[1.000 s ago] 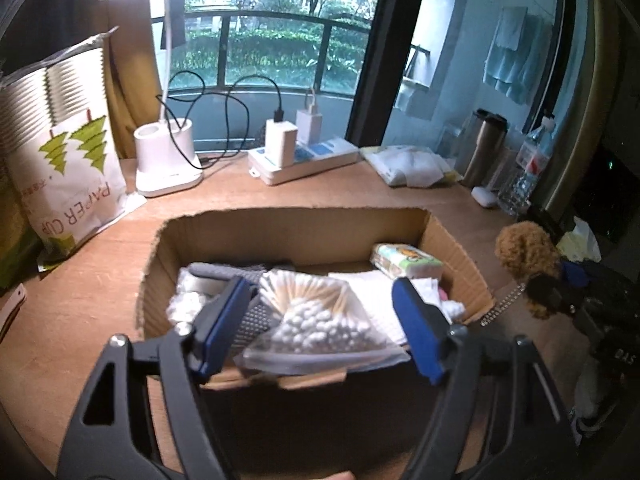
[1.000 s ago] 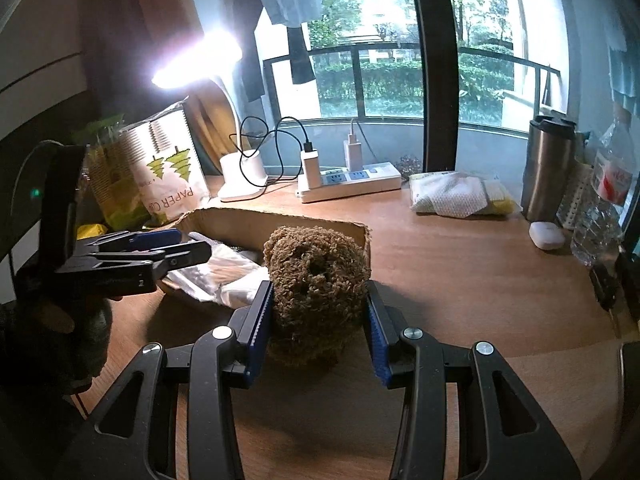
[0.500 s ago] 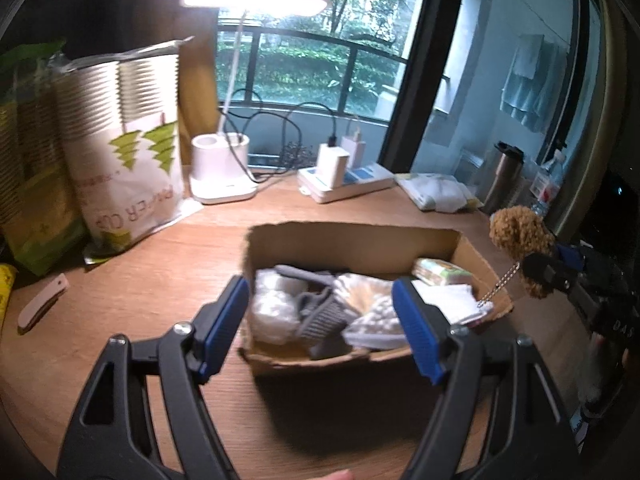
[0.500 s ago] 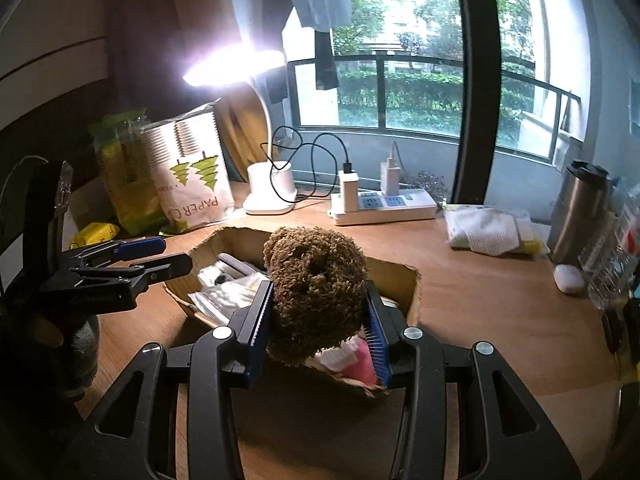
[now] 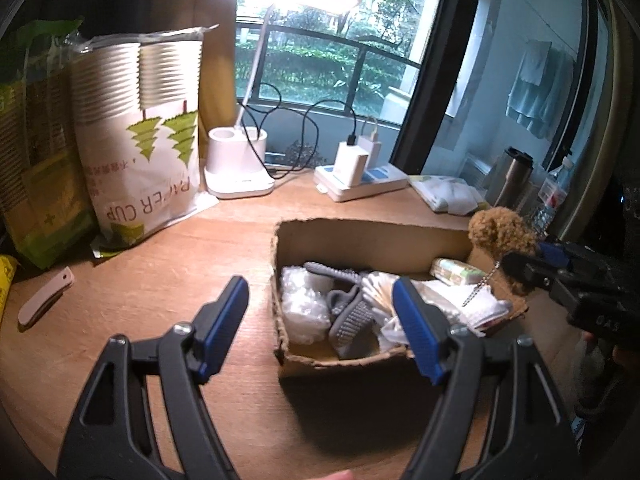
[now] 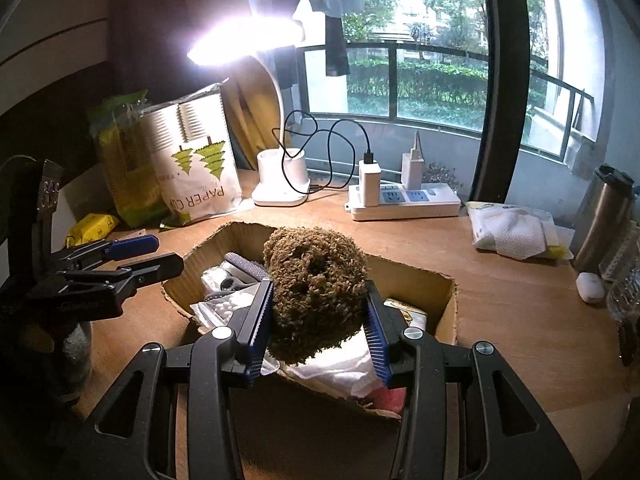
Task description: Organize soft objects
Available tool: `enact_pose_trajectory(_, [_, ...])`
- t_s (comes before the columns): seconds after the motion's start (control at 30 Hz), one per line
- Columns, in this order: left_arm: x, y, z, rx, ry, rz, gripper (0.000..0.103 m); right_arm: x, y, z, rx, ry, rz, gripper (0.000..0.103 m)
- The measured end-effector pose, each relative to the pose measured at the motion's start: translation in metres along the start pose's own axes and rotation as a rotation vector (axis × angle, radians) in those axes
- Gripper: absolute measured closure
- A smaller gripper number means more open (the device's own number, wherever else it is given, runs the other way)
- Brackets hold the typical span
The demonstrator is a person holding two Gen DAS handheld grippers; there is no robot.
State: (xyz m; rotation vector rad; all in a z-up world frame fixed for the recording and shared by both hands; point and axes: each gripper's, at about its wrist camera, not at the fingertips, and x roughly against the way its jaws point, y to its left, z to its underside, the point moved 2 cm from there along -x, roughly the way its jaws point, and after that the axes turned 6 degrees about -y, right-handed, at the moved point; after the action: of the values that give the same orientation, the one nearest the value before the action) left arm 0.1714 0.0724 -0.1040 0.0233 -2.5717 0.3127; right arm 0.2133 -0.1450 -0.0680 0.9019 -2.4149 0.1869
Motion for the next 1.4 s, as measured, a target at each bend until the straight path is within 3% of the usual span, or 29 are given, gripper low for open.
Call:
enact_pose_trajectory(0.4, [-0.012,0.001,0.001,-0.001,0.023,0.016,0.028,-0.039,0.004,0.000,-0.014,0.048,-0.032,0.057])
enact_pose_trajectory(0.5, [-0.015,0.001,0.002,-0.003,0.028,0.015,0.028,-0.051,0.003,0.002,-0.010,0.068,0.001,0.049])
enact_pose_trajectory(0.6, [-0.016,0.001,0.003,-0.002,0.030,0.013,0.028,-0.055,0.000,0.004,-0.020,0.077,0.016,0.047])
enact_pose_trajectory(0.93, [-0.012,-0.005,0.004,-0.011,0.025,0.020,0.028,-0.041,-0.003,0.006,-0.029,0.072,0.021,0.046])
enact_pose_trajectory(1.4, [0.023,-0.024,0.006,-0.041,-0.006,0.033,0.028,0.002,0.006,0.010,-0.021,0.034,0.040,0.046])
